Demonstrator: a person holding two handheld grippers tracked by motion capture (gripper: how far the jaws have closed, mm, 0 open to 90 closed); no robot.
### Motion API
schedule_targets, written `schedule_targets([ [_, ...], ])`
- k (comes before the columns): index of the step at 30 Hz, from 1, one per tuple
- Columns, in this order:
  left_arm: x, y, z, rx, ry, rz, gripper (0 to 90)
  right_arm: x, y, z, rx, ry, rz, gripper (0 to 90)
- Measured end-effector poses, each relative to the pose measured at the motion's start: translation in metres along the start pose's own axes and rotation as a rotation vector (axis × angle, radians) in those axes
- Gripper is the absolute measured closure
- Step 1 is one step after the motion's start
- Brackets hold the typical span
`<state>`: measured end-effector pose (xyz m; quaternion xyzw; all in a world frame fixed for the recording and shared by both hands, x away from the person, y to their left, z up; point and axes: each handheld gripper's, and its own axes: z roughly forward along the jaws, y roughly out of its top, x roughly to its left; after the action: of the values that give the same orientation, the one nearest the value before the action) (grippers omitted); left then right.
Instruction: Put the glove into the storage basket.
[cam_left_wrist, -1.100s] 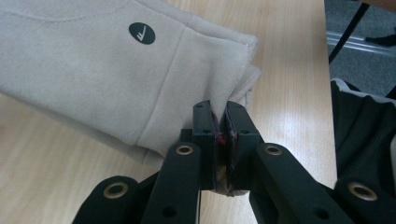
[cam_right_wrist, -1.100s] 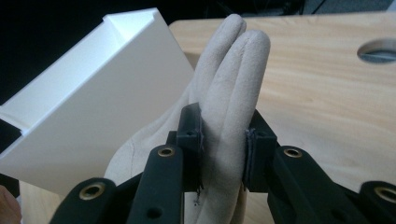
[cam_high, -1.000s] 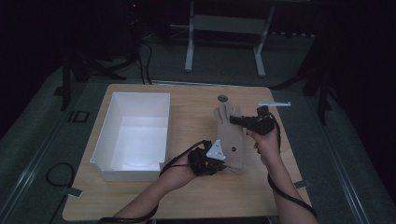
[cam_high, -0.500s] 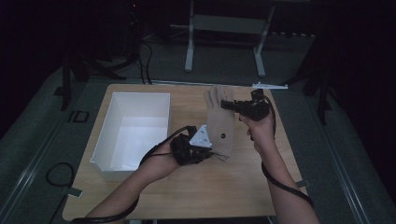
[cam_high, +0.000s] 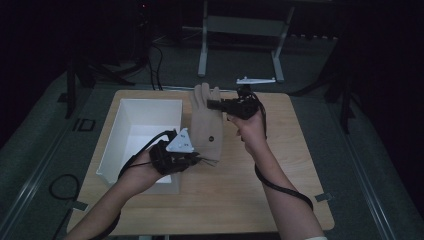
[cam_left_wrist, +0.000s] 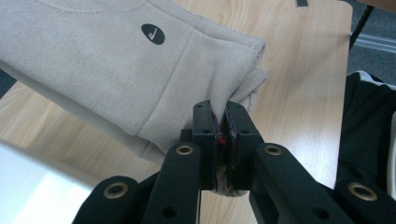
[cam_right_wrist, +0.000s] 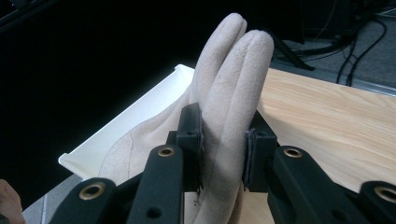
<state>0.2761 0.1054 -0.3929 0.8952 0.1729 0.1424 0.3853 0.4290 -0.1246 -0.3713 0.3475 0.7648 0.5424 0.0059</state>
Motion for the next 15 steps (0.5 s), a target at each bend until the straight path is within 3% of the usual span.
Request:
schedule_targets([
  [12, 0.013, -0.038, -0.035, -0.016, 0.047, -0.056, 85.1, 0.030, 0.013, 0.049, 0.025, 0.052, -0.020, 73.0],
  [15, 0.018, -0.048, -0.042, -0.001, 0.068, -0.064, 85.0, 0.036, 0.015, 0.062, 0.033, 0.060, -0.025, 73.0],
])
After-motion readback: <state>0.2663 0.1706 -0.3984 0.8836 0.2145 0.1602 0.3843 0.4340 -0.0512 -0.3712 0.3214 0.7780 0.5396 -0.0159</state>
